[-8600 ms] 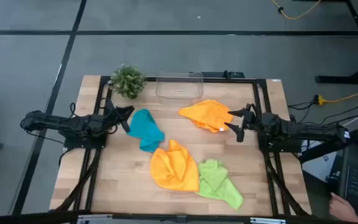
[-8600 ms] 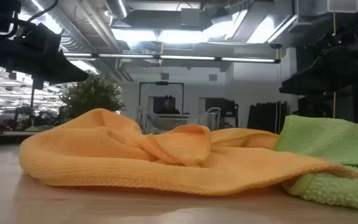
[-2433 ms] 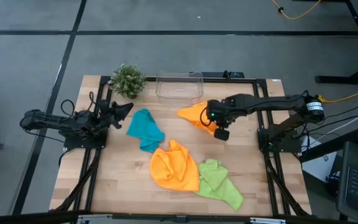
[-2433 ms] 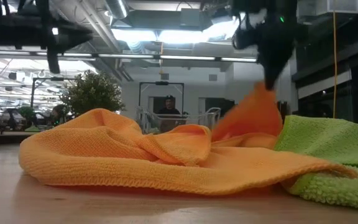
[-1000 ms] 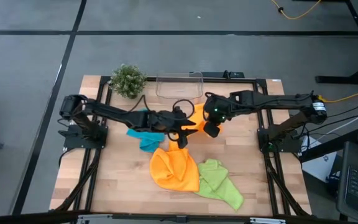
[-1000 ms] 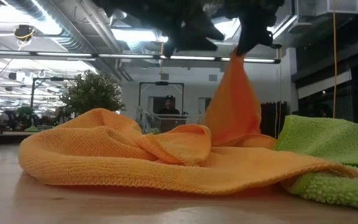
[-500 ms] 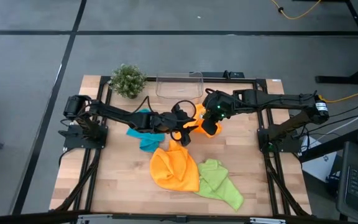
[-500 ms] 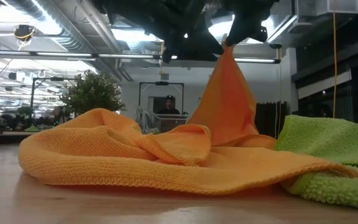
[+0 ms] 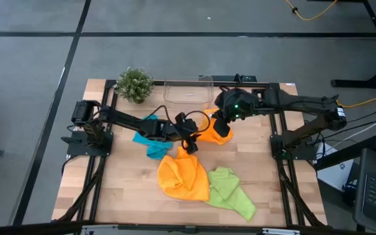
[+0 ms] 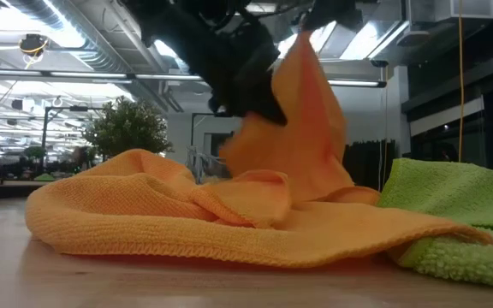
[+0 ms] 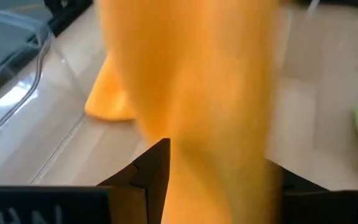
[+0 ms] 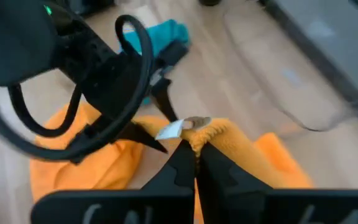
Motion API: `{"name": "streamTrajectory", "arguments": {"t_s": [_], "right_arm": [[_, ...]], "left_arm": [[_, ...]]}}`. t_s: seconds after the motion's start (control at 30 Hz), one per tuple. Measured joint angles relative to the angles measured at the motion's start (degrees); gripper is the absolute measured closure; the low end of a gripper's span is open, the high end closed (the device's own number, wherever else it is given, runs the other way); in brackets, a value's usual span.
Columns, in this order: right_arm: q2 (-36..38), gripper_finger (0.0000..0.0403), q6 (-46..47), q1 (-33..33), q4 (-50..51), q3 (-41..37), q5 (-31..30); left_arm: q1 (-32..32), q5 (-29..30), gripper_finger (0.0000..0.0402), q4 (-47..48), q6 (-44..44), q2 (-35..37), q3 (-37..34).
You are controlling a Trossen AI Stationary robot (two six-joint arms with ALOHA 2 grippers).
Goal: Fold microfiber towels
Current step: Fold the top orange microfiber cloth
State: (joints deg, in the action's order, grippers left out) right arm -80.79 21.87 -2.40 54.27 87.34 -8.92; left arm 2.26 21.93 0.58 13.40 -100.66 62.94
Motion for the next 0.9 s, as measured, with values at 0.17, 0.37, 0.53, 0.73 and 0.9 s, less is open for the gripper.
{"name": "streamTrajectory", "arguments": {"t_s": [0.17,0.37,0.53,0.73,0.9], "right_arm": [[0.0,0.0401,-0.9,1.2,10.7,7.3,-6.4],[0.0,0.0401,0.4,1.6,15.9,9.0,-8.4],[0.0,0.0401,0.4,1.6,16.9,7.8,-8.7],[0.0,0.0401,-0.1,1.5,16.6,7.8,-9.0],[0.0,0.0401,-1.1,1.5,16.7,7.8,-9.1]], "left_arm": [[0.0,0.5,0.0257,5.1,1.1,0.1,0.0],[0.2,0.5,0.0257,4.9,1.2,1.2,0.0],[0.1,-0.1,0.0257,5.1,-0.1,5.1,0.2],[-0.2,-5.1,0.0265,10.6,-2.1,5.4,0.2],[-0.7,-4.0,0.0268,10.6,-2.0,5.2,0.2]]}}
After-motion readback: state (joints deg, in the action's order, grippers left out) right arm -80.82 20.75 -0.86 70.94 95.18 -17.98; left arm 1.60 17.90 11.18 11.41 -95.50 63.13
